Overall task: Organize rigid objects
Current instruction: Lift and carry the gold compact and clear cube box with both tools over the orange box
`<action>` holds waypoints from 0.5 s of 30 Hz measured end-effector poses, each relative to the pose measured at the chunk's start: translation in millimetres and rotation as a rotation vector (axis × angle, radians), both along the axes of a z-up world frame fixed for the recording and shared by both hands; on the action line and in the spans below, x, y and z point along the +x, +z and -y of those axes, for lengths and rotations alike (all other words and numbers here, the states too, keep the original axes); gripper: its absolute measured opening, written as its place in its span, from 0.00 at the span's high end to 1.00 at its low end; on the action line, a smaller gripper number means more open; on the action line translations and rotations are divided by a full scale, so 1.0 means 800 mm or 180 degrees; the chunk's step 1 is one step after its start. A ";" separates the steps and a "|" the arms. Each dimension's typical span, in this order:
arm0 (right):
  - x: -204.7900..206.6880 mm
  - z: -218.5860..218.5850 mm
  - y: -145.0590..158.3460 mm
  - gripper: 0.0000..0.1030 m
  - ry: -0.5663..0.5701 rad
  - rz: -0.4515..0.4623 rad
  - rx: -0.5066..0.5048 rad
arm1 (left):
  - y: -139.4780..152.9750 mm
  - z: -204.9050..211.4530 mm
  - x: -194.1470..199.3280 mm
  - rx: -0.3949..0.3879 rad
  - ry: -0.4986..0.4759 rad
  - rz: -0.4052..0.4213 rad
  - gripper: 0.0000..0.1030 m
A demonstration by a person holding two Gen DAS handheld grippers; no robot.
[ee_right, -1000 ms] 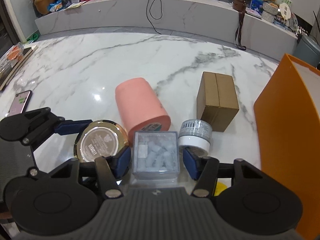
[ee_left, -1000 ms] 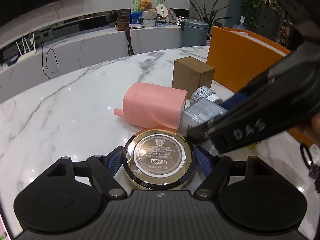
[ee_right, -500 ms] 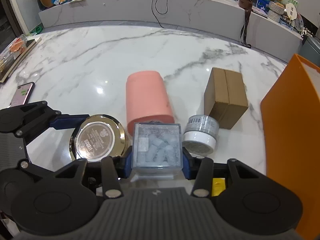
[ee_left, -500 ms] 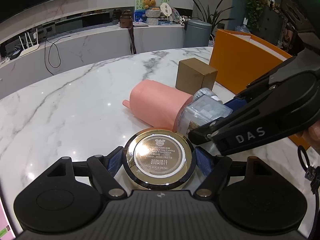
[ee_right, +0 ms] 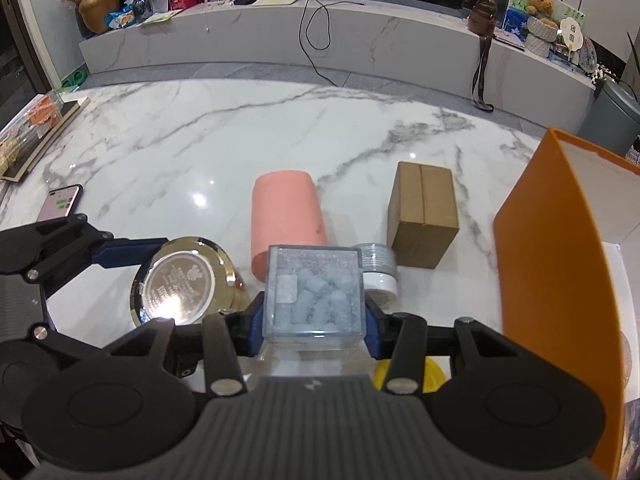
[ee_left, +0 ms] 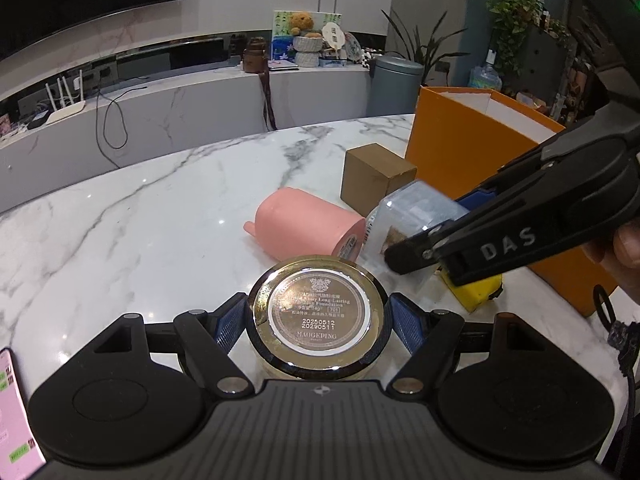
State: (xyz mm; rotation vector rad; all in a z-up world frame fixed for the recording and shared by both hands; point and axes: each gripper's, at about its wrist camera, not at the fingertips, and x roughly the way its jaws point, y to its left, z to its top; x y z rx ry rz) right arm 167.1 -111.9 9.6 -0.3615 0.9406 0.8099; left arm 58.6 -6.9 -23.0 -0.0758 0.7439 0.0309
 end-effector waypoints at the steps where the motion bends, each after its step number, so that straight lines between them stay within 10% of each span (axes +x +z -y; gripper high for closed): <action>1: -0.001 0.002 0.002 0.55 -0.0008 0.0010 0.0008 | 0.000 0.000 -0.001 -0.0016 0.0018 -0.0003 0.15; 15: -0.001 0.030 0.031 0.55 -0.0077 0.0113 0.0176 | 0.019 0.001 -0.008 0.0021 0.0038 -0.0020 0.15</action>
